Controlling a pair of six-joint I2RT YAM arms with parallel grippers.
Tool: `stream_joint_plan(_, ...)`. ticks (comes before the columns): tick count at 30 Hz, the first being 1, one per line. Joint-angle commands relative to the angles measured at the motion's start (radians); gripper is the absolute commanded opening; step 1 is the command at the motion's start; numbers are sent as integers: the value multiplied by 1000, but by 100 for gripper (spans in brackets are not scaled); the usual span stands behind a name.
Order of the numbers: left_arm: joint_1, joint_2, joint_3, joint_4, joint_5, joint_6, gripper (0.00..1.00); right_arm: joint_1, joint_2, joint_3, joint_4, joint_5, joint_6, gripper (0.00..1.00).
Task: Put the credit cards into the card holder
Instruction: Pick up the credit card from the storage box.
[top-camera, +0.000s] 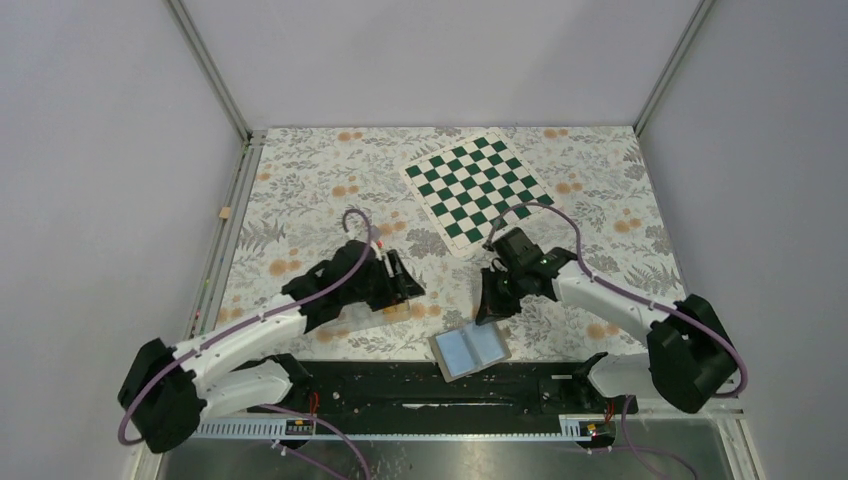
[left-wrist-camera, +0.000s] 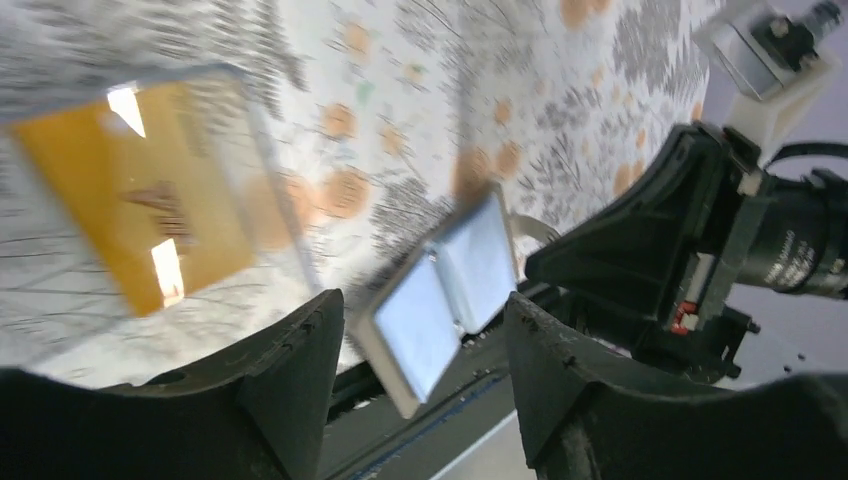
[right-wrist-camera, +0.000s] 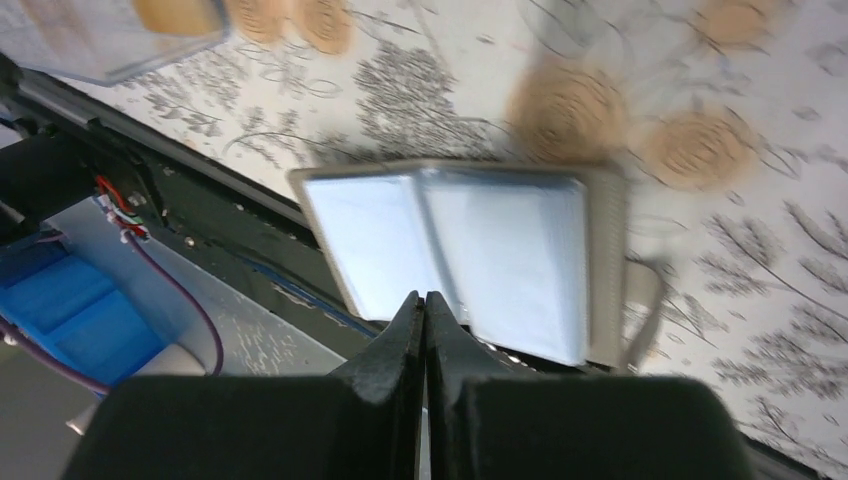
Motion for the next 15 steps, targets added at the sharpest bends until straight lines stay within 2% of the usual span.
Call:
stream_joint_plan(1,160,-127,-54,-128,47,96,59,69,107,148,40,-22,28,6)
stream_joint_plan(4,282,-152,-57,-215,78,167,58,105,195,231,69,-40,47,11)
stream_joint_plan(7,386,-103,-50,-271,104,228,54,127,289,312,98,-66,65,20)
stream_joint_plan(15,411,98,-16,-239,113,275,49,165,450,463,168,-125,133,47)
